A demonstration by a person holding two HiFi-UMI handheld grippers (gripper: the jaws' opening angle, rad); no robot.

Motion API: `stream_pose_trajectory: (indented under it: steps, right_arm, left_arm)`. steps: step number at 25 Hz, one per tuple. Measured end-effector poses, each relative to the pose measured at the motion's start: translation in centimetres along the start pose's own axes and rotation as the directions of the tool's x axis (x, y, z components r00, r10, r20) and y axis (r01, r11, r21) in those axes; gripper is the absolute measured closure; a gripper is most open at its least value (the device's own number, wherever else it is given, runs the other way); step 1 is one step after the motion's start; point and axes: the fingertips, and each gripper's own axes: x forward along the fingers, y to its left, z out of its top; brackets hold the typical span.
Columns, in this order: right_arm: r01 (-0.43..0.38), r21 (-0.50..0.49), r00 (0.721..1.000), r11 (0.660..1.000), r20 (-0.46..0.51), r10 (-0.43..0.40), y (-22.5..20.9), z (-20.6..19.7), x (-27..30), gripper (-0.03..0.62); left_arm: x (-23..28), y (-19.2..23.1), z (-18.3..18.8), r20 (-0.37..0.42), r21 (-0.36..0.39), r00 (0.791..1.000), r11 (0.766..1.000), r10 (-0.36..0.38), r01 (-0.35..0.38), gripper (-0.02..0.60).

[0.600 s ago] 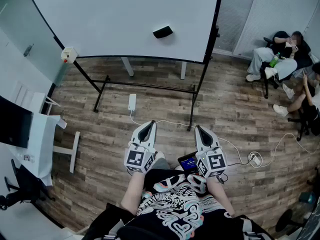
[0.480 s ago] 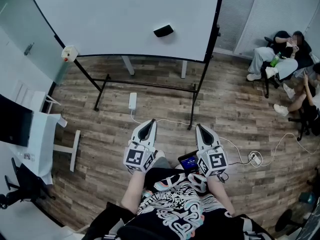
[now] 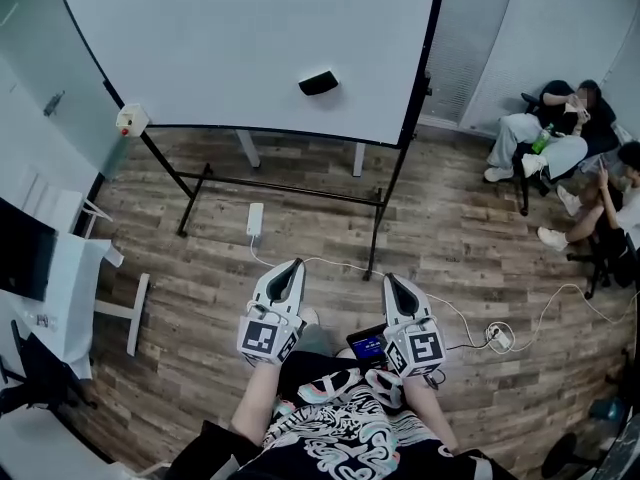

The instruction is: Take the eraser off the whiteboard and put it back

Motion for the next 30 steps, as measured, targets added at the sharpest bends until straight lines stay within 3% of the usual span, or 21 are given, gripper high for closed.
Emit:
stream_pose_trajectory:
  steps: [5,11,21,30]
  right_arm:
    - [-0.011,-0.008,1.000,1.000,0.013,0.011,-1.2,0.5,2.1,0.580]
    - [-0.015,0.019,1.000,1.000,0.006,0.015,-2.1,0.2,4.7,0.579]
    - [-0.034,-0.022,0.999,0.999,-0.006,0.033,-5.1,1.3,16.2,0.580]
    - [-0.003,-0.019,1.000,1.000,-0.008,0.002,-6.6,2.8,26.0,0.580]
  left_arm:
    - [1.8,1.8,0.6,0.034,-0.009,0.999,1.000,0.031,-0.030,0.578]
    - [4.3,3.5,-0.7,-0.006,0.026,0.999,0.998,0.050,-0.049,0.578]
    - [13.9,11.1,-0.4,0.022,0.032,0.998,0.998,0.055,-0.056,0.578]
    - [21.1,17.7,1.7,0.002,0.112,1.000,0.994,0.012,-0.012,0.577]
